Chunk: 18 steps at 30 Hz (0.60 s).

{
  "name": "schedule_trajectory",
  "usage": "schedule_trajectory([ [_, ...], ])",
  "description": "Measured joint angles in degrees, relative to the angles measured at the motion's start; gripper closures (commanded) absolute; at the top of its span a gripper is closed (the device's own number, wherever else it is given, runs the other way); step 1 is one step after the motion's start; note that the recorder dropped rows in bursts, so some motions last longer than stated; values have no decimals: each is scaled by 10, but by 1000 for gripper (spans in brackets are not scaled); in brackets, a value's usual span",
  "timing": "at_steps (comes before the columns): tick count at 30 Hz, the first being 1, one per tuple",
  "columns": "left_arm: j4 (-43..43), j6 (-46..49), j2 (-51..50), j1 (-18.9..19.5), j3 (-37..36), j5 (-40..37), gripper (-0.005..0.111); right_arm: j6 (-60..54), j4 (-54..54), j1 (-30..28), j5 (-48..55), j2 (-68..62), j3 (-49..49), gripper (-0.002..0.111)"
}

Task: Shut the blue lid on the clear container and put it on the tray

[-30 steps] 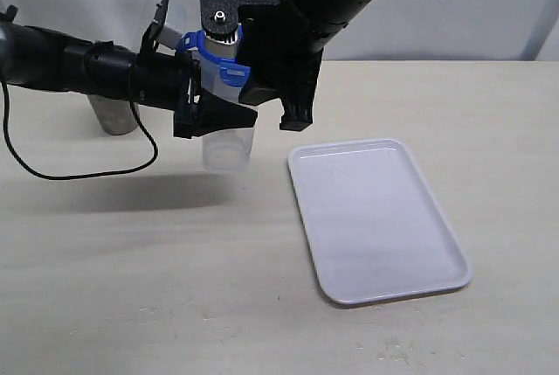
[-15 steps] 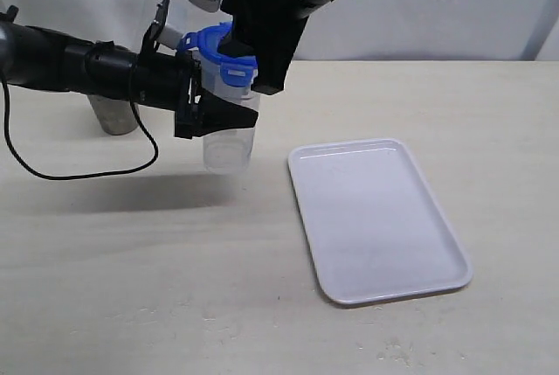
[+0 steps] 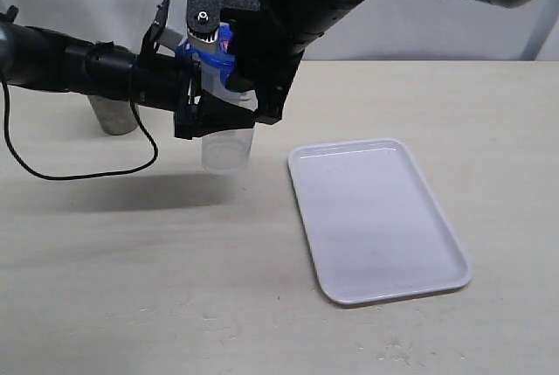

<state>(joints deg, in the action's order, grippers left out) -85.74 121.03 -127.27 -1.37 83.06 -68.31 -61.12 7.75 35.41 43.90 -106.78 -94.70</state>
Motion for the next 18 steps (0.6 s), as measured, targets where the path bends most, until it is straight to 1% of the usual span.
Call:
schedule_trajectory([
  [2,3,0,0,0,0,4,107,2,-4,0,0,-2,0,69],
  [6,3,0,0,0,0,13,107,3,-8,0,-6,-6,0,77],
  [11,5,0,0,0,0,24,107,3,-14,1,-6,-13,0,77],
  [16,15,0,-5,5,0,45,107,9,-77,22,-27,-36,-3,77],
  [18,15,0,-6,6,0,51,107,12,-82,24,-37,-40,-3,77],
])
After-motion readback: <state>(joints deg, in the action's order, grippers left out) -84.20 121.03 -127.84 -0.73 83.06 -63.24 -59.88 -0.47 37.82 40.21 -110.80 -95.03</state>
